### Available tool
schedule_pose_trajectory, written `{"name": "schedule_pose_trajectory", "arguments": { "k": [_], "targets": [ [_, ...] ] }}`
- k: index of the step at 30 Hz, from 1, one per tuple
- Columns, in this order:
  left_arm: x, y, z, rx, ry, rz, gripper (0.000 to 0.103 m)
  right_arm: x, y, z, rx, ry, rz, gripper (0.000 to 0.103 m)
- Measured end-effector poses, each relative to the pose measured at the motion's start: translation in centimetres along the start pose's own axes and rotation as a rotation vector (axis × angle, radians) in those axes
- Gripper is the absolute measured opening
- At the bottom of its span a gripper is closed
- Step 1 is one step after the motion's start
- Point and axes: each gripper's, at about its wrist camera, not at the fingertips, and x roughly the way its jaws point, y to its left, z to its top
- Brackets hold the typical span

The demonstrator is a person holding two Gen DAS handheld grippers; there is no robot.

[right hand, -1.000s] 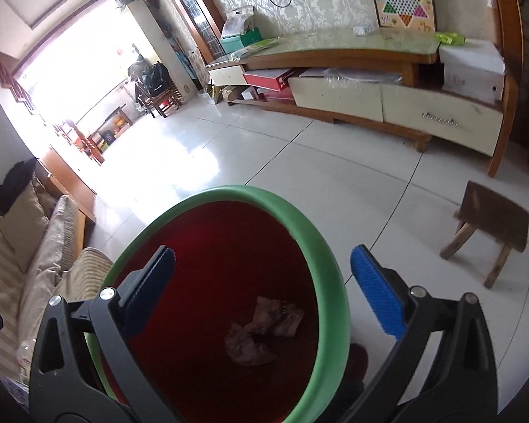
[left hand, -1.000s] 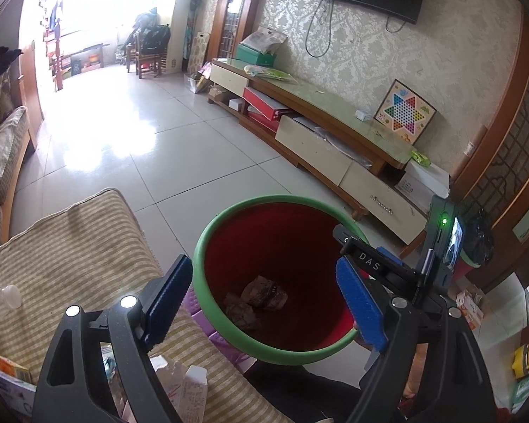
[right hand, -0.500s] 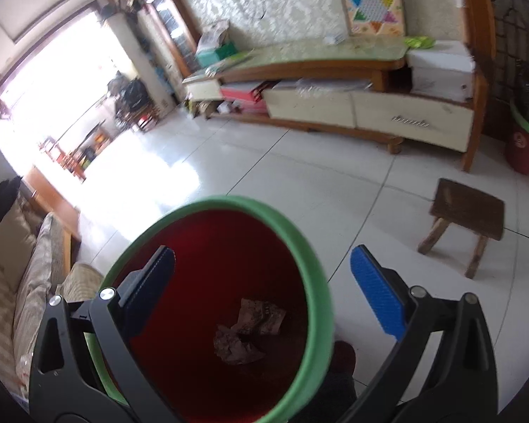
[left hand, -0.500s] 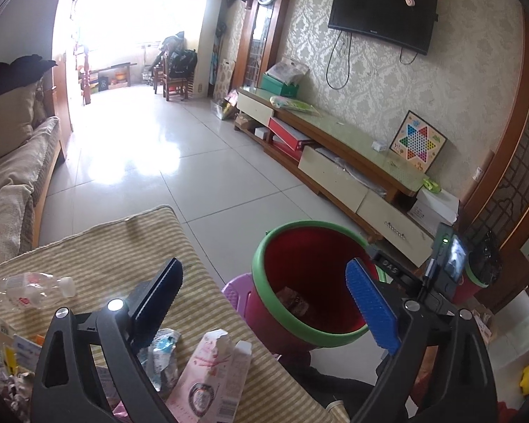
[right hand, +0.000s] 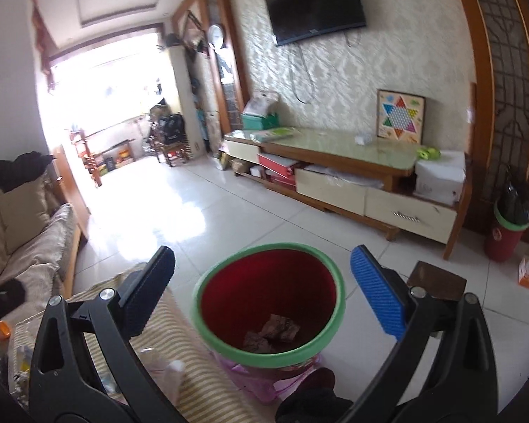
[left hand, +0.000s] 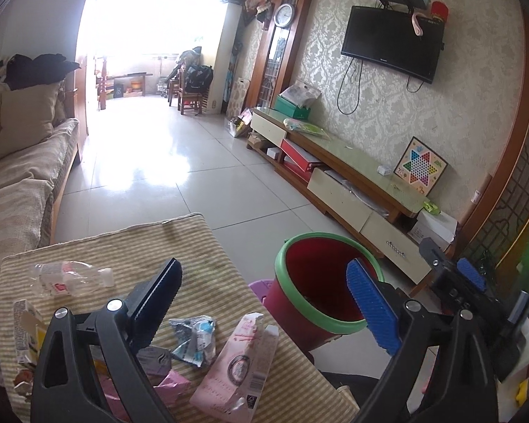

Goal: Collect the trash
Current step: 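Move the left gripper to the crumpled wrapper and grasp it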

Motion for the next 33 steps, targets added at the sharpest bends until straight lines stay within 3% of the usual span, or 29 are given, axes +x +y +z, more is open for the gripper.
{"name": "schedule_pose_trajectory", "arguments": {
  "k": [8,13,19,24,31,32,33],
  "targets": [
    [-3.9,4.8,-1.7,-0.034,-0.025,0.063,0.092,-2.9,6.5,-1.4,-0.09,0.025,0.11,0.098],
    [-6.0,10.1,-4.7,-0.076,0.001,0.176,0.092,-3.2,10.8,-3.7,-0.184,0.097,0.181,0.098],
    [-8.5,20.0,-10.2,-0.294,0.071,0.369,0.091,-3.2,15.6,-6.7,-0.294,0.187,0.286,0.098],
    [-7.8,25.5,-14.0,-0.4,0.171,0.448,0.09,-4.1,18.6,-8.3,-0.361,0.246,0.387,0.098],
    [-4.7,30.4,-17.2,-0.562,0.254,0.402,0.08,-5.2,21.4,-10.4,-0.462,0.353,0.52,0.098],
    [-4.4,30.8,-17.4,-0.582,0.254,0.378,0.077,-5.2,21.8,-10.7,-0.471,0.37,0.534,0.098],
    [-4.1,31.1,-17.6,-0.6,0.253,0.356,0.067,-5.3,22.2,-11.1,-0.478,0.386,0.548,0.098]
  ]
}}
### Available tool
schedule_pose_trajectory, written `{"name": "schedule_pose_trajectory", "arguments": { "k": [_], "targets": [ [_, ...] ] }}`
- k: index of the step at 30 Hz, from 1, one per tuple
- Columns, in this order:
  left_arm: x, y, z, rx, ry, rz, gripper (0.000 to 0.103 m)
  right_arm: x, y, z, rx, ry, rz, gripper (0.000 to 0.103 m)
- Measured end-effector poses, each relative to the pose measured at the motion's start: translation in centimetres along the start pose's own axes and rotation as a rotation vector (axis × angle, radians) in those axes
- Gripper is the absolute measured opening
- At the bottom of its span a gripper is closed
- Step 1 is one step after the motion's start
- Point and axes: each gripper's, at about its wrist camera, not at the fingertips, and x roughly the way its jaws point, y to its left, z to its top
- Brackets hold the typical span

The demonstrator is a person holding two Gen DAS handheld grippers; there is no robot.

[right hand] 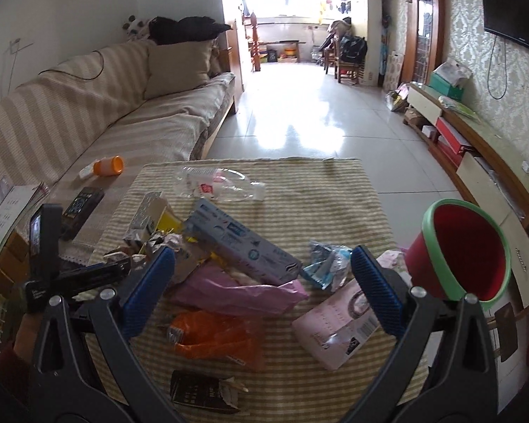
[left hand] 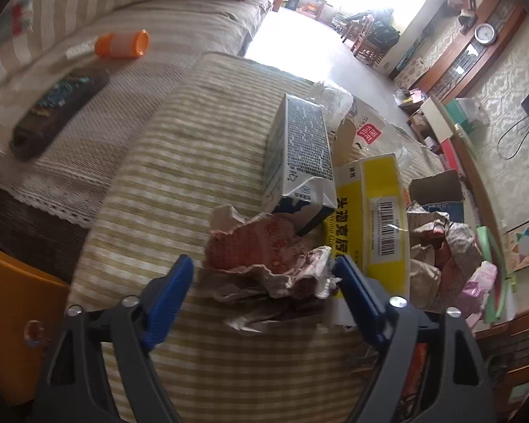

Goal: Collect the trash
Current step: 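Move the left gripper to the crumpled wrapper and grasp it, then grasp the crumpled brown paper bag with the right gripper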

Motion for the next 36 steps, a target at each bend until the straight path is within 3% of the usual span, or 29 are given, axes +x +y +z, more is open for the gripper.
{"name": "schedule_pose_trajectory", "arguments": {
  "k": [4,7,18,27,29,31,36],
  "targets": [
    [-0.1,-0.3,0.1,-0.007,0.003,-0.04,0.037,0.9,1.5,0.0,-0.022,0.038,0.049,0.098],
    [-0.8,-1.2,-0.5,0.045,-0.015,-0.029,0.026,1.8,2.3,-0.1,-0.02,0.068,0.085,0.098],
    [-7.5,-2.6,-3.3,0.114,-0.143,0.017,0.025,7.2,5.2,0.8,0.005,0.183,0.194,0.098],
    [-8.5,-3.3,-3.4,0.145,-0.17,0.024,0.025,11.0,6.2,0.1,0.041,0.269,0.202,0.088],
    [-8.6,-3.2,-3.4,0.147,-0.172,0.021,0.025,11.4,6.1,-0.1,0.033,0.284,0.203,0.08],
    [-8.7,-3.4,-3.3,0.15,-0.174,0.022,0.026,11.7,6.2,-0.3,0.032,0.301,0.225,0.064],
    [-9.0,-3.6,-3.2,0.153,-0.18,0.023,0.026,10.9,6.7,-0.1,0.017,0.285,0.246,0.055]
  ]
}}
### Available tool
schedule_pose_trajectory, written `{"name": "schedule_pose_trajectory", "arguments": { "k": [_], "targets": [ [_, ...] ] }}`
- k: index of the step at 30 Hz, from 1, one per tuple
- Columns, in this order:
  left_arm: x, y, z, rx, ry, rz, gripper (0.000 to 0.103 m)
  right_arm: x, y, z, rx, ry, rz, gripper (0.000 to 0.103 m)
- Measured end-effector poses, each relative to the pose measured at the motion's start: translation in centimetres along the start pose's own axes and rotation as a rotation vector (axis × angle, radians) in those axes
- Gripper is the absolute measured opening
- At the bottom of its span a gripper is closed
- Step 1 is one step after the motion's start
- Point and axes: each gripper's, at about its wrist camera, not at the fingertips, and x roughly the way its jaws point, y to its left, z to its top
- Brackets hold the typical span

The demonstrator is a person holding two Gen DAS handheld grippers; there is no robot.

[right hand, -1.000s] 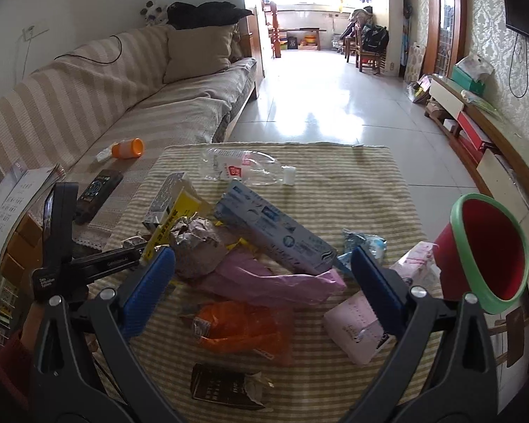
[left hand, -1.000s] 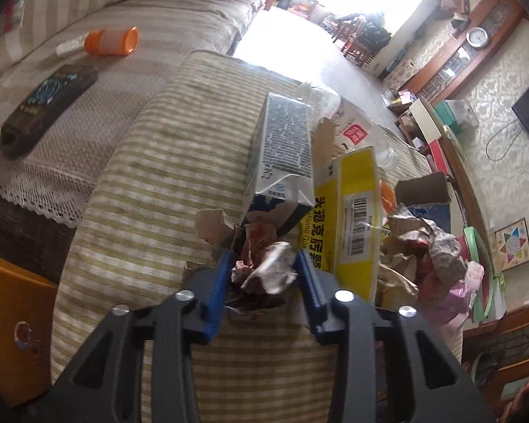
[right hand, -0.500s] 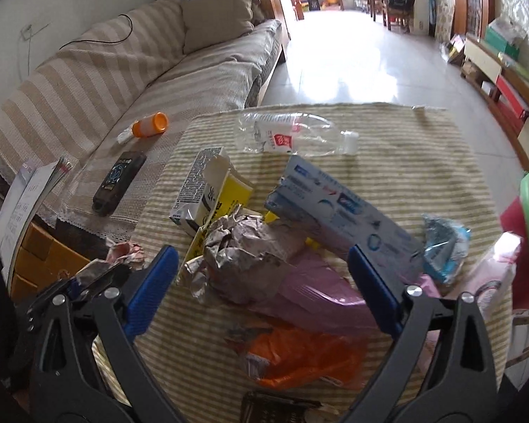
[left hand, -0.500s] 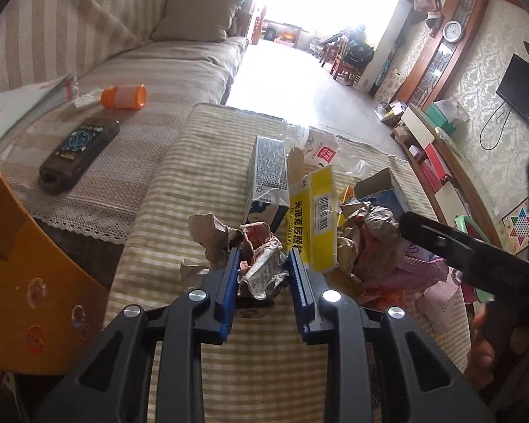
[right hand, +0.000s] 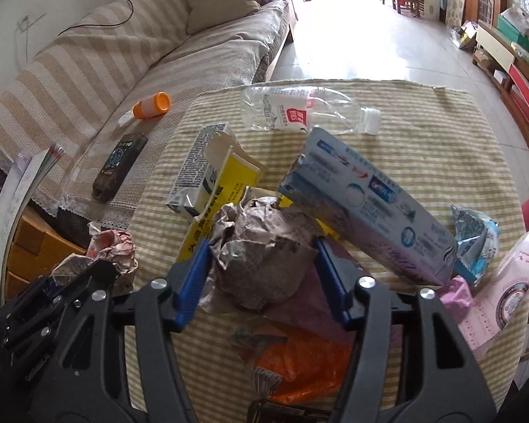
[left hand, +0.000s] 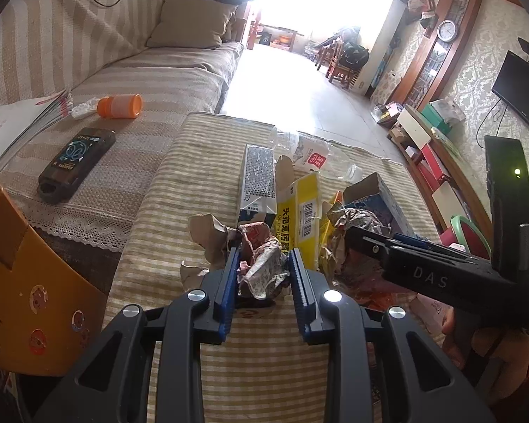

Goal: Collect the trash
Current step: 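Grasp the crumpled brown paper bag with the right gripper, then carry the wrapper with the left gripper while the right carries the paper bag to the bucket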

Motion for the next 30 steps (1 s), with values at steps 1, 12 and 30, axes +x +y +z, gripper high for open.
{"name": "schedule_pose_trajectory", "arguments": {
  "k": [1,12,30],
  "targets": [
    [-0.1,-0.1,0.1,0.001,-0.002,-0.001,0.026,-0.5,0.1,-0.1,-0.003,-0.013,0.003,0.055],
    [-1.2,-2.0,1.4,0.024,-0.041,-0.029,0.026,-9.0,-1.9,-0.9,0.049,-0.194,0.002,0.055],
    [-2.3,-10.0,4.3,0.146,-0.105,-0.133,0.026,-16.2,-7.1,-2.1,0.096,-0.369,-0.144,0.055]
  ]
}}
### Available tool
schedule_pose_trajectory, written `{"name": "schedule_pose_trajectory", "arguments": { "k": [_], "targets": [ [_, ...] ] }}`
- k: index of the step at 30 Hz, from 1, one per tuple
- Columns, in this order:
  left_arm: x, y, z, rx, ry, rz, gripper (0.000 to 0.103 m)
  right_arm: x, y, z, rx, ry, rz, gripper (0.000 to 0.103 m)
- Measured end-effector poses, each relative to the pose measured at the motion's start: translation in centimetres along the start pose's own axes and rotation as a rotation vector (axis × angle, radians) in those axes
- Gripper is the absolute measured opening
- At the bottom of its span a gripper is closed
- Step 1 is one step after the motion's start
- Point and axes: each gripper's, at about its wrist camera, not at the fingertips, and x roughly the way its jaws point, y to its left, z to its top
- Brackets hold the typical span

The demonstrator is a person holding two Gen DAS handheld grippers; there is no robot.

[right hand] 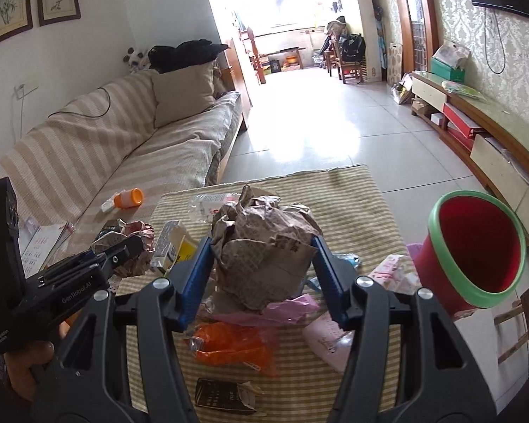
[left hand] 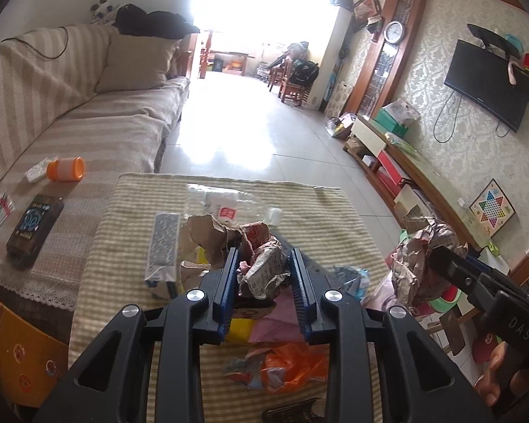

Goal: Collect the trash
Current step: 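Carry the wrapper with the left gripper while the right carries the paper bag to the bucket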

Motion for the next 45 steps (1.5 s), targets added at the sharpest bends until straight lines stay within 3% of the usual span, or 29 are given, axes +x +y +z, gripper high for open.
{"name": "schedule_pose_trajectory", "arguments": {
  "k": [21,38,45],
  "targets": [
    [2.9,-10.1,2.2,0.117,0.003,-0.123,0.026,-3.4,-8.2,0.5,0.105,-0.081,-0.122,0.056],
    [6.5,-19.0,2.3,0.209,0.064,-0.256,0.027,-6.4,-17.1,-0.4,0.22,-0.113,-0.276,0.056],
    [7.9,-20.4,1.5,0.215,0.104,-0.283,0.027,-5.4,-21.9,-0.8,0.274,-0.087,-0.35,0.057]
  ]
}}
